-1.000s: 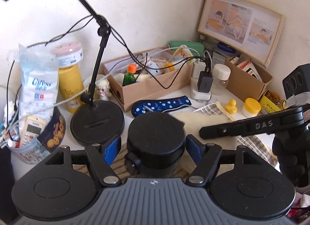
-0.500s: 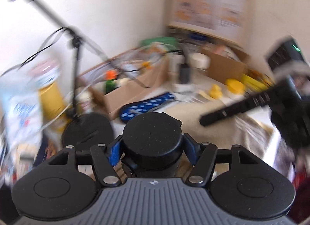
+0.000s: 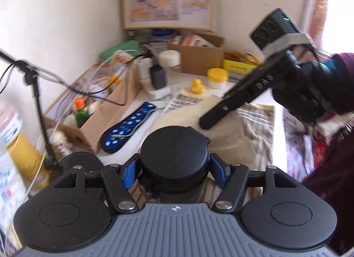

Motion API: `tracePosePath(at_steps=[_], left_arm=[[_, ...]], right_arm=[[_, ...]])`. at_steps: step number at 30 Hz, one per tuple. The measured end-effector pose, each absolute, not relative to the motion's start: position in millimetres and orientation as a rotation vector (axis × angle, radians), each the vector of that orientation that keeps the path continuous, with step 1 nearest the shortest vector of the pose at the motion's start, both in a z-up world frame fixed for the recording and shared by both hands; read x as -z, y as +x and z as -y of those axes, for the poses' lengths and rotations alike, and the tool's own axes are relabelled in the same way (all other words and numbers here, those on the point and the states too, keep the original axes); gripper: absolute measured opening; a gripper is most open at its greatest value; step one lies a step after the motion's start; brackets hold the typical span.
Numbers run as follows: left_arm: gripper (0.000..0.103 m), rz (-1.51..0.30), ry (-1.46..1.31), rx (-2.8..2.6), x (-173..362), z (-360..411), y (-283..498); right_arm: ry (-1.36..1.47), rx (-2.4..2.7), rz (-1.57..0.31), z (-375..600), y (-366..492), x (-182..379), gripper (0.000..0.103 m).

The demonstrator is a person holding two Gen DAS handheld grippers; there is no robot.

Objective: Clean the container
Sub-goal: 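Wipe the cloth down the bottle side with the right gripper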

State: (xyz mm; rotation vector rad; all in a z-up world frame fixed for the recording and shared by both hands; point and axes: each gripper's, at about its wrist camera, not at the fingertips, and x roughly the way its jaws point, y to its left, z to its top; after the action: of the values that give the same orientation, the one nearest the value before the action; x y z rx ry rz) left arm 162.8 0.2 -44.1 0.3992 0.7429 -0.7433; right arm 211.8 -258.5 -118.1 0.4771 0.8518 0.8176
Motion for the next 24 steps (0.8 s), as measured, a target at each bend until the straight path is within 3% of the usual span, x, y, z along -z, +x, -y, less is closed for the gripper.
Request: tracePosePath(at_steps=[12,24], left_arm=[[0.071,-0.693,0.212,0.382,45.8,13.5,142.1],[0.069,-0.675,0.261,0.508,49.9,-2.5,149.7]], right_arm=[[0.432,-0.891,-0.784,251.4,210.3,92.3,0.013],[0.230,-0.933,-0.787,224.3,210.0,77.9,0.013]])
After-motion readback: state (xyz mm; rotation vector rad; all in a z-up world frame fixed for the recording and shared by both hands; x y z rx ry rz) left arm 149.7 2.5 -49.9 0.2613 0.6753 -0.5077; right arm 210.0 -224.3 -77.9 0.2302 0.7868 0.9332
